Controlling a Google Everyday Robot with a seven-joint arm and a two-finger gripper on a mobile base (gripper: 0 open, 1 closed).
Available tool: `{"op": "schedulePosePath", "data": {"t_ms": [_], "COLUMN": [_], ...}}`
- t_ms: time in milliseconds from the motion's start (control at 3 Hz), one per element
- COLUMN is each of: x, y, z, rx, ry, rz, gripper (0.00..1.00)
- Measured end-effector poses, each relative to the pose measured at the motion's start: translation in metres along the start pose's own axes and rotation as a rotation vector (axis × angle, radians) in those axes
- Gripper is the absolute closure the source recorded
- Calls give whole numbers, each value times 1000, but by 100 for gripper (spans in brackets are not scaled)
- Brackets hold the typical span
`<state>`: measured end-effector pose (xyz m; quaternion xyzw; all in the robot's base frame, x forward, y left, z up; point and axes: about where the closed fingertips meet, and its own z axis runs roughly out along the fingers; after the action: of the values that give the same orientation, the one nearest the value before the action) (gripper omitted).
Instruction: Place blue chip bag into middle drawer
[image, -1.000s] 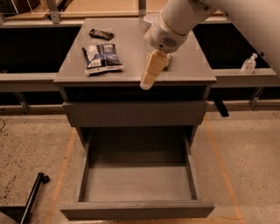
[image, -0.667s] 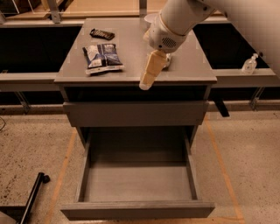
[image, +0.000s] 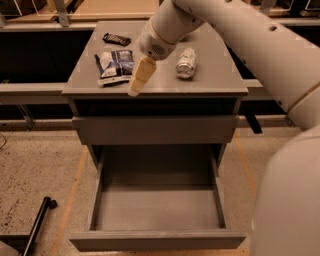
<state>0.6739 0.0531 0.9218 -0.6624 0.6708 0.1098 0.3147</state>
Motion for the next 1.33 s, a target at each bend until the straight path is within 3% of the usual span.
{"op": "schedulePosePath", "data": {"t_ms": [333, 1000, 1333], "x": [-16, -12, -10], "y": [-29, -34, -48], "z": [43, 57, 66], "rx": [20, 34, 89], "ry": [-57, -82, -135], "rz": [29, 74, 116], "gripper": [0, 0, 0]}}
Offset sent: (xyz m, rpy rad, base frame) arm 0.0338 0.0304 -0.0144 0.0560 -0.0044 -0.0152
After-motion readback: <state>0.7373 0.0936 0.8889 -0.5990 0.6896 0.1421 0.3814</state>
